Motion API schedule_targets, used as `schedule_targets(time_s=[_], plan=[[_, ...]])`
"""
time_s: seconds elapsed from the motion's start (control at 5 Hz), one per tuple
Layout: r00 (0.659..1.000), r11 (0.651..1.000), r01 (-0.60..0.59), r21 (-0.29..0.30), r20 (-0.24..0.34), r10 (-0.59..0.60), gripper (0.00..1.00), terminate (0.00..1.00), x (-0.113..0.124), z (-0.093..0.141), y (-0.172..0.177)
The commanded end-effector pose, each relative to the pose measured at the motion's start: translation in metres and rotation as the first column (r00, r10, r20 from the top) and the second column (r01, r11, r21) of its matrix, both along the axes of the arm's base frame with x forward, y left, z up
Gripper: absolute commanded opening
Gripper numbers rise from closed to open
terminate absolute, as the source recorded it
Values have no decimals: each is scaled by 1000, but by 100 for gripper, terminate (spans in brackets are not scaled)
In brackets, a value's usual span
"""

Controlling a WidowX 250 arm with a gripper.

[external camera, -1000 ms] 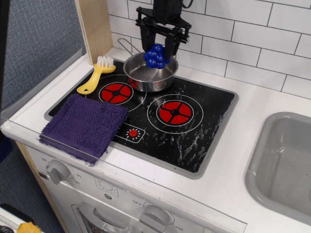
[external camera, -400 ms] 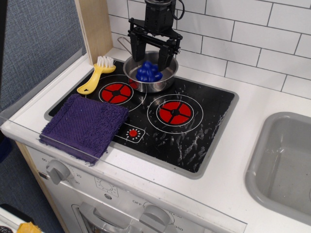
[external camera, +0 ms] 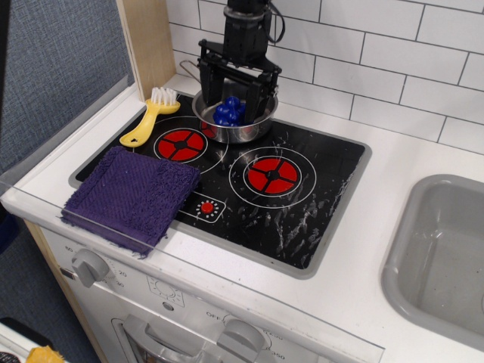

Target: Place the grapes in the stainless pot.

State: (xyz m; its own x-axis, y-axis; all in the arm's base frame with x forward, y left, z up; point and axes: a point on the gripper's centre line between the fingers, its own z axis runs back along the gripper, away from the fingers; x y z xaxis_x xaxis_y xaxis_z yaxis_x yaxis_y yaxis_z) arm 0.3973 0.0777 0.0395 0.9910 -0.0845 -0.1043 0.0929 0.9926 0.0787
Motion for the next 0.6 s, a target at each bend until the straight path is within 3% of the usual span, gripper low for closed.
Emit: schedule_targets(time_s=[0.0,0.4], plan=[[965,1000,22,-7,261,-19,100,0,-24,75,-2],[966,998,61,-20,253,-54,100,0,-28,72,-6]])
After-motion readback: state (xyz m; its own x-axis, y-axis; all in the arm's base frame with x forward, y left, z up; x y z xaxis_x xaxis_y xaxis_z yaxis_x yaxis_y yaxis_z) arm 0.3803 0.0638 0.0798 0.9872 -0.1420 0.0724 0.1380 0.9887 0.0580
